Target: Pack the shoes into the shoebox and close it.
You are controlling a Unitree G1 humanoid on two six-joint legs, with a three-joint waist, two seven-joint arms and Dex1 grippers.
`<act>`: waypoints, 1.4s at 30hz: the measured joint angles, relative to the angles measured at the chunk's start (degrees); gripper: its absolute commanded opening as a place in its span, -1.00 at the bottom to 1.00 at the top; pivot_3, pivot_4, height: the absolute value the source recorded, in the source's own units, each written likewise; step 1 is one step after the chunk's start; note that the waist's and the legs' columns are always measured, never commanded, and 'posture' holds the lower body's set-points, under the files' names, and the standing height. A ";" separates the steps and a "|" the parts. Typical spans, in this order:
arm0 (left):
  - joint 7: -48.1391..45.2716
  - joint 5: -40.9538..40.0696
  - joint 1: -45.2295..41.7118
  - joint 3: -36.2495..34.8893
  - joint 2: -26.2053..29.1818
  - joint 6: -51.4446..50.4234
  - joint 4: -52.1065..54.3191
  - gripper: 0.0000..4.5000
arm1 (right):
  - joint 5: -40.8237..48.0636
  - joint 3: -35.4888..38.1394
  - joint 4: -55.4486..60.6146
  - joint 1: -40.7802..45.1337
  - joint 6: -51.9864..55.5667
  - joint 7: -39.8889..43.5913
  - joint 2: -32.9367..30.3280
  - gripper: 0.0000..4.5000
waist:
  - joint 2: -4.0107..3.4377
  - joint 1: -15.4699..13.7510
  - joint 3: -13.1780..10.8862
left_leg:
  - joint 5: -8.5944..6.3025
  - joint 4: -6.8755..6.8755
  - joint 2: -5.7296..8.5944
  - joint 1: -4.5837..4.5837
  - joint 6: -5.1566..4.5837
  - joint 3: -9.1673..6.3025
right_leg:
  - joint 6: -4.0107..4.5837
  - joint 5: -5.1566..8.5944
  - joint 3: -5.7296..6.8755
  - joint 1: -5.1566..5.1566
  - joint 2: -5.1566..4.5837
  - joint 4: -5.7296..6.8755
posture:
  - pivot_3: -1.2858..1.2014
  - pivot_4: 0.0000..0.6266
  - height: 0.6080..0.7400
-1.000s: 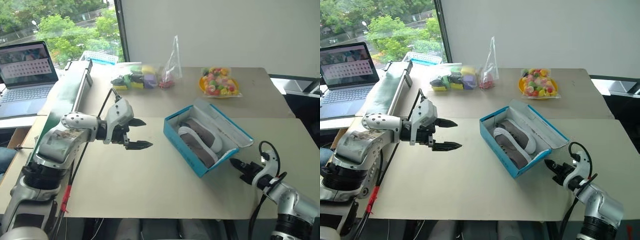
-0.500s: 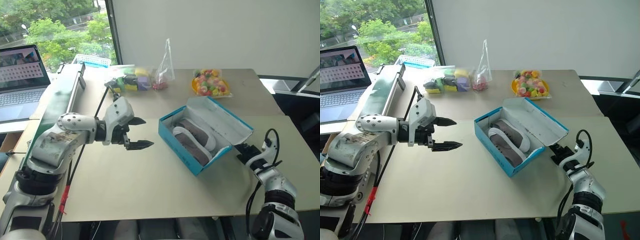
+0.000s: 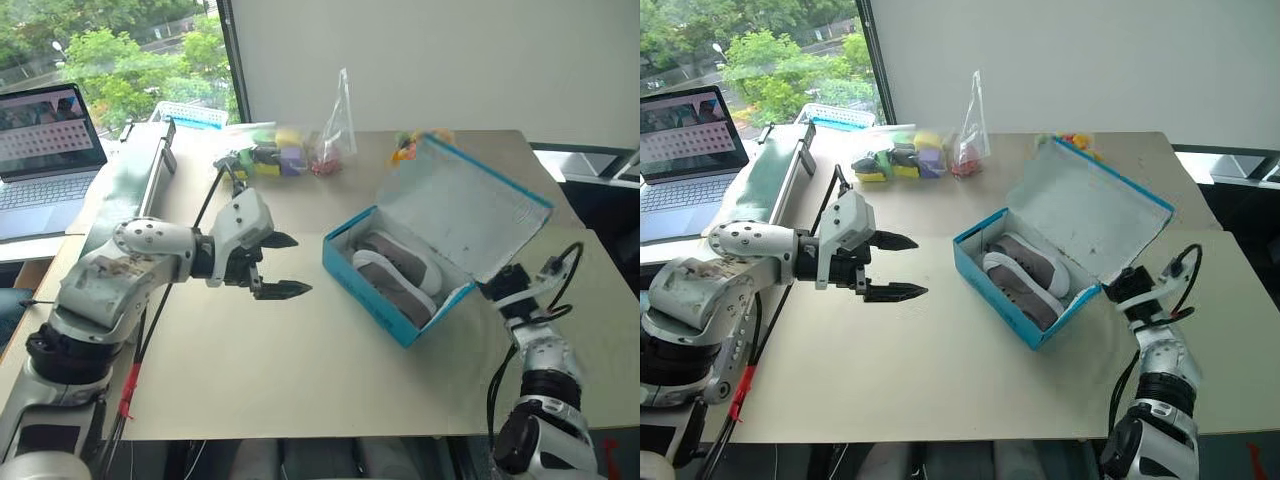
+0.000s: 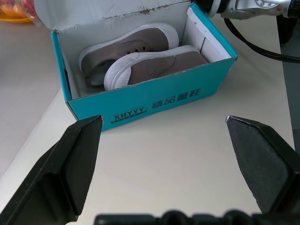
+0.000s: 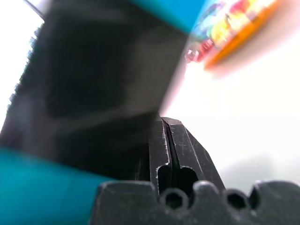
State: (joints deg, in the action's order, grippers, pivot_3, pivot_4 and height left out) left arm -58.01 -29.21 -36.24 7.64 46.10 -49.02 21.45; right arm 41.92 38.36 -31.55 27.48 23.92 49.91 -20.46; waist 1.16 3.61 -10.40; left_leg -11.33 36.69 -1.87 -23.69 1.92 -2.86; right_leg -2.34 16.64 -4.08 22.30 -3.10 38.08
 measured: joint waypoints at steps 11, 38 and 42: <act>0.14 0.01 -0.18 0.52 -0.46 0.18 -0.19 1.00 | 11.82 -6.16 24.58 -4.03 17.35 1.14 -6.98 -1.00 | -0.04 -0.23 -0.03 | 0.00 0.02 0.01 -0.03 -0.01 -0.03 | -0.01 0.01 0.03 -0.01 0.00 -0.02 | 0.03 -0.52 1.00; 7.34 -0.25 4.39 0.03 -2.79 0.07 2.84 1.00 | -27.16 -49.47 15.54 10.47 4.87 3.23 -13.54 -1.00 | 0.66 -1.32 0.41 | -0.02 0.00 0.00 0.97 0.00 -0.08 | -0.03 0.08 0.09 -0.99 0.00 -0.11 | 0.03 -0.52 1.00; 7.28 0.14 5.39 0.19 -2.81 1.61 2.86 1.00 | -29.21 -51.02 24.93 9.34 8.03 6.20 -21.06 -1.00 | 0.65 -2.06 0.39 | -0.01 0.06 0.03 0.30 0.00 -0.10 | -0.02 0.06 0.11 -0.33 -0.04 -0.06 | 0.03 -0.52 1.00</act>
State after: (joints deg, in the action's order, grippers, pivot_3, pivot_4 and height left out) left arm -50.73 -29.07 -30.85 7.83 43.30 -47.42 24.31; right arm 12.71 -12.66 -6.62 36.82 31.95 56.11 -41.52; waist 1.81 1.55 -10.01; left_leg -11.35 36.76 -1.84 -23.39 1.92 -2.96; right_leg -2.36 16.71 -3.97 21.97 -3.13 38.02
